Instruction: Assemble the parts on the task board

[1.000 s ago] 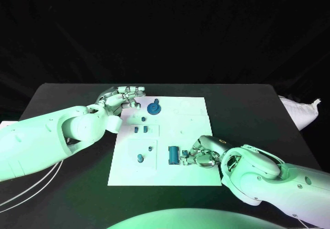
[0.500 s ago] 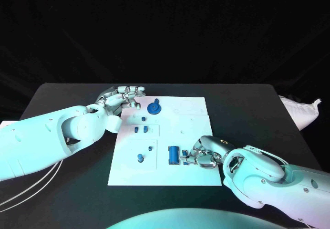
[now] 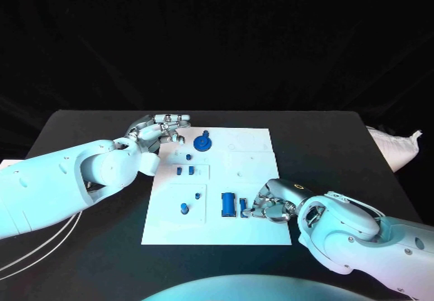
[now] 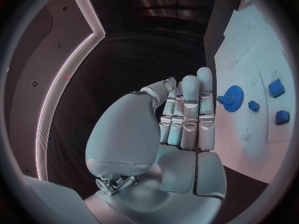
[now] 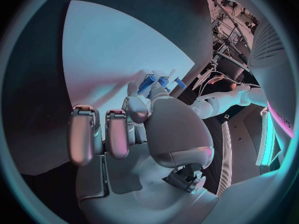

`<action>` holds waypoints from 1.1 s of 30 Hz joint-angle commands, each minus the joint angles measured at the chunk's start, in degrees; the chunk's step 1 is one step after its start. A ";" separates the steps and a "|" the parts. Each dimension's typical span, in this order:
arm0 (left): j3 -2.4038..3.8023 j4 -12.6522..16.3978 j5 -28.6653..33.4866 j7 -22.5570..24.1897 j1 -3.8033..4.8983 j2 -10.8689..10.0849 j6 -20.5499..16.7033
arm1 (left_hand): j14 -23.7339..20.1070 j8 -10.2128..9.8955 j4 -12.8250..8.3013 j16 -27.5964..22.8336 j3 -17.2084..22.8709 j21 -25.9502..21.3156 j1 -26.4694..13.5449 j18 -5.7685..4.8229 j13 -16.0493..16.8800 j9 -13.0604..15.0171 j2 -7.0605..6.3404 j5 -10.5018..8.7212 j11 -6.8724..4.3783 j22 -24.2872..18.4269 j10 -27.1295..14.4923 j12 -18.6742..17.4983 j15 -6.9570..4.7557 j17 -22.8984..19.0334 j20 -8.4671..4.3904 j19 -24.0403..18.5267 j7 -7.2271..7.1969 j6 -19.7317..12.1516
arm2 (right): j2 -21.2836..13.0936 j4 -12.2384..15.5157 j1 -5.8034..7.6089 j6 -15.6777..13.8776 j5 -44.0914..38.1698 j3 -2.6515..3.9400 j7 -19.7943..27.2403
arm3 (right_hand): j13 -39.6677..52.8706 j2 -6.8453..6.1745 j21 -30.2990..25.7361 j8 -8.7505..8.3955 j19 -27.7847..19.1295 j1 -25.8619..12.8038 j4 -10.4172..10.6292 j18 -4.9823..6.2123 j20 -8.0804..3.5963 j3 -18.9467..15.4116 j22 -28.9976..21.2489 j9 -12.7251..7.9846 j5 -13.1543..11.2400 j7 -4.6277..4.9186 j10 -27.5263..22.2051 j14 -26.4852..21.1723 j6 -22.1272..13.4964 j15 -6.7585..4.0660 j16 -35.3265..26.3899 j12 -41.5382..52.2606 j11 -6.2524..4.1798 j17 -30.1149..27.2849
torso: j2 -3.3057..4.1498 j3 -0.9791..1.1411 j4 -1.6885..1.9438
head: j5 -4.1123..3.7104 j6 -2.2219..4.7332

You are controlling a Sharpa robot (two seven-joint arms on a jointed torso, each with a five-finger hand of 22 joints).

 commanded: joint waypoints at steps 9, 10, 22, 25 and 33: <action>0.03 0.05 -0.27 0.09 0.03 0.06 1.13 | -0.40 0.25 -0.25 -0.17 0.00 -0.31 0.18 0.59 0.00 -0.08 0.25 -0.11 -0.14 -0.08 -0.36 0.03 -0.01 -0.06 0.09 -0.31 0.06 -0.45 | 0.86 -0.73 -0.05 2.16 -0.84 -0.01 0.78 | 0.16 0.21 0.36 0.21 0.54 1.30 -0.65 -0.66 -0.30 -0.17 0.13 0.17 -0.74 -0.05 0.24 4.36 -0.08 -0.33 0.31 0.07 0.25 5.01 | -0.01 -0.08 0.02 | 0.01 -0.17; 0.03 0.05 -0.27 0.09 0.03 0.05 1.12 | -0.40 0.25 -0.25 -0.17 0.00 -0.31 0.18 0.59 0.00 -0.08 0.25 -0.11 -0.14 -0.08 -0.36 0.03 -0.01 -0.06 0.09 -0.31 0.06 -0.45 | 0.93 -0.85 -0.05 2.20 -0.86 -0.01 0.77 | 0.20 0.27 0.37 0.21 0.55 1.32 -0.63 -0.67 -0.30 -0.18 0.16 0.18 -0.76 -0.05 0.26 4.36 -0.07 -0.33 0.32 0.12 0.25 5.03 | 0.00 -0.08 0.01 | -0.02 -0.16; 0.03 0.02 -0.42 0.05 0.03 0.12 1.18 | -0.40 0.25 -0.25 -0.17 0.00 -0.31 0.18 0.59 0.00 -0.08 0.25 -0.11 -0.14 -0.08 -0.36 0.03 -0.01 -0.06 0.09 -0.31 0.06 -0.45 | 2.76 -3.71 -0.08 2.61 -0.84 -0.02 0.84 | 0.41 1.04 0.42 0.22 0.57 2.00 -0.64 -0.68 -0.29 -0.43 0.26 0.32 -0.81 -0.08 0.36 4.38 -0.02 -0.33 0.37 0.36 0.23 5.12 | 0.00 0.05 0.16 | 0.08 -0.20; 0.02 -0.04 -0.43 0.05 0.02 0.12 1.18 | -0.40 0.25 -0.25 -0.17 0.00 -0.31 0.18 0.59 0.00 -0.08 0.25 -0.11 -0.14 -0.08 -0.36 0.03 -0.01 -0.06 0.09 -0.31 0.06 -0.45 | 2.88 -3.69 -0.10 1.29 -0.69 -0.02 1.11 | 0.30 1.00 0.38 0.19 0.54 2.05 -0.63 -0.67 -0.29 -0.57 0.19 0.33 -0.88 -0.05 0.30 4.37 -0.07 -0.32 0.32 0.16 0.25 5.04 | -0.01 0.07 0.10 | 0.21 -0.16; -0.24 -0.22 -0.45 0.00 0.01 -0.07 0.93 | -0.49 0.28 -0.27 -0.17 -0.04 -0.35 0.09 0.58 -0.02 -0.08 0.32 -0.11 -0.10 -0.07 -0.52 0.13 0.03 -0.11 0.12 -0.37 0.09 -0.53 | 1.19 -4.02 0.90 -3.03 10.75 0.44 5.39 | -1.16 -0.17 -0.30 -0.68 0.07 1.11 0.83 -0.47 -0.10 -3.38 -0.78 0.28 -0.23 0.48 -0.88 4.07 -1.36 0.05 -0.52 -2.56 0.72 3.79 | -0.20 0.01 0.10 | 0.16 0.52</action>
